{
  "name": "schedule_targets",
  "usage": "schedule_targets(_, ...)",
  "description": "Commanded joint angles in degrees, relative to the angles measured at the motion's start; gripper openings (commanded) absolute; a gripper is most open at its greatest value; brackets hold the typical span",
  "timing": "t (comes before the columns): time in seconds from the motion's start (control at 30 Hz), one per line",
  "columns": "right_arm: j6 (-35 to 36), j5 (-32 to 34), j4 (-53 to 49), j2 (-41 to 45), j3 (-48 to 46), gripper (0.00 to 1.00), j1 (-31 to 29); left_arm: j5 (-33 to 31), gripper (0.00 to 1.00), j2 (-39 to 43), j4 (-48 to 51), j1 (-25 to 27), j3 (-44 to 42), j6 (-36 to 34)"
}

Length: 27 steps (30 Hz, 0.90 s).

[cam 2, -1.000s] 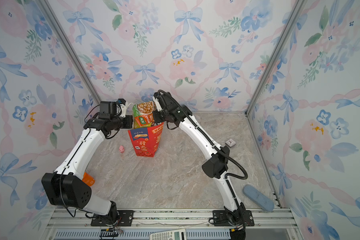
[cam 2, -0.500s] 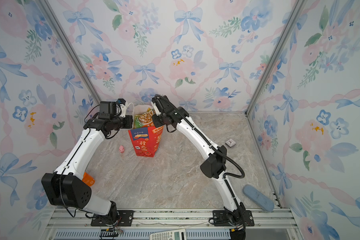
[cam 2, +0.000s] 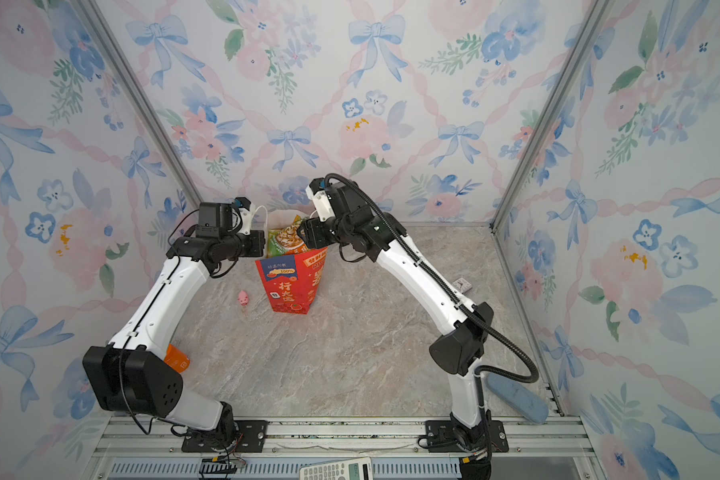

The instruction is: Place the snacks into the paper bag

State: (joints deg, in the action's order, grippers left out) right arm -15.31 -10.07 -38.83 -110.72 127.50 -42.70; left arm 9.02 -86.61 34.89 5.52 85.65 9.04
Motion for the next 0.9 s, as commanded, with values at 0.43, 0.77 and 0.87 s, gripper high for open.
schedule_targets(0.43,1.73,-1.35,-5.12,-9.66,12.59,0.42,-1.57,0.77,0.00,1.21,0.26,-0.38,-0.45,-1.13)
schedule_targets(0.77,3.72,9.02,-7.73,-24.92,27.90,0.38,-2.26,1.66,0.00,1.12,0.18,-0.39,-0.33,-0.92)
schedule_targets(0.87,5.25,12.53,-4.32,-26.95,25.94,0.38,-2.61,1.76,0.00,1.18,0.26,-0.35,-0.38,-0.86)
